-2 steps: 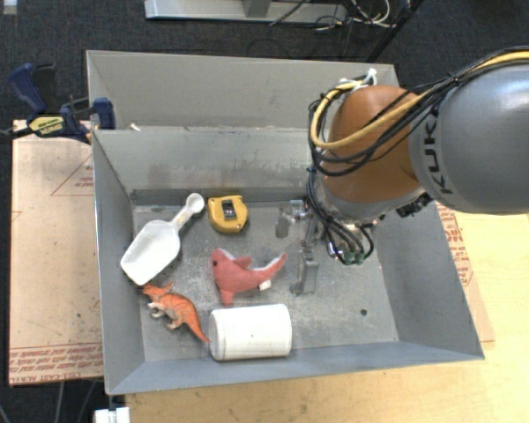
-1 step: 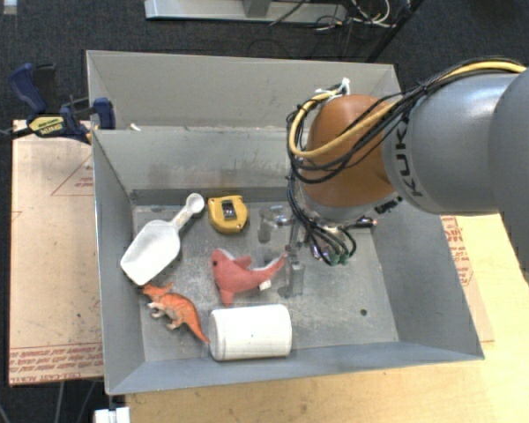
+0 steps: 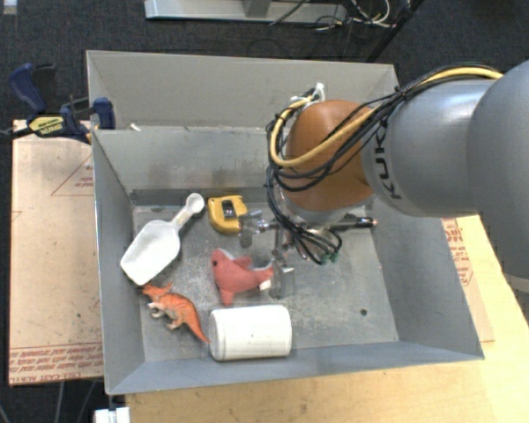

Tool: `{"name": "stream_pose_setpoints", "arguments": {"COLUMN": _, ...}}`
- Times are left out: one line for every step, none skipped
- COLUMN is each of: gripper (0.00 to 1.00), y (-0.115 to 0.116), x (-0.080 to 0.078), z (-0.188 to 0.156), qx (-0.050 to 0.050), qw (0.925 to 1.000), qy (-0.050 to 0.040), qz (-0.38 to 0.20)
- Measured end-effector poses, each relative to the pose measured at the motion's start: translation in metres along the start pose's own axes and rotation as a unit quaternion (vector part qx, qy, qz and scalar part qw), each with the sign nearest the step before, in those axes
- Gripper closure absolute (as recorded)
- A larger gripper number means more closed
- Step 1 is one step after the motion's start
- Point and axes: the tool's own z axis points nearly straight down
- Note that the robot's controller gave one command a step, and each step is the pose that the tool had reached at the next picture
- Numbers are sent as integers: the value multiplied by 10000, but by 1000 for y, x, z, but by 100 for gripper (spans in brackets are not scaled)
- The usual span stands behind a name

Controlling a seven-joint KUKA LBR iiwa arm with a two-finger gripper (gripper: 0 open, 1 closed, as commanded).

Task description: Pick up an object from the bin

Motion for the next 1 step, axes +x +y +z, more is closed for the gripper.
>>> {"name": "stream_pose_setpoints", "arguments": {"gripper": 0, "y": 15, "x": 9, "z": 16, "qx": 4, "qw": 9997, "qy": -93, "qz": 218}}
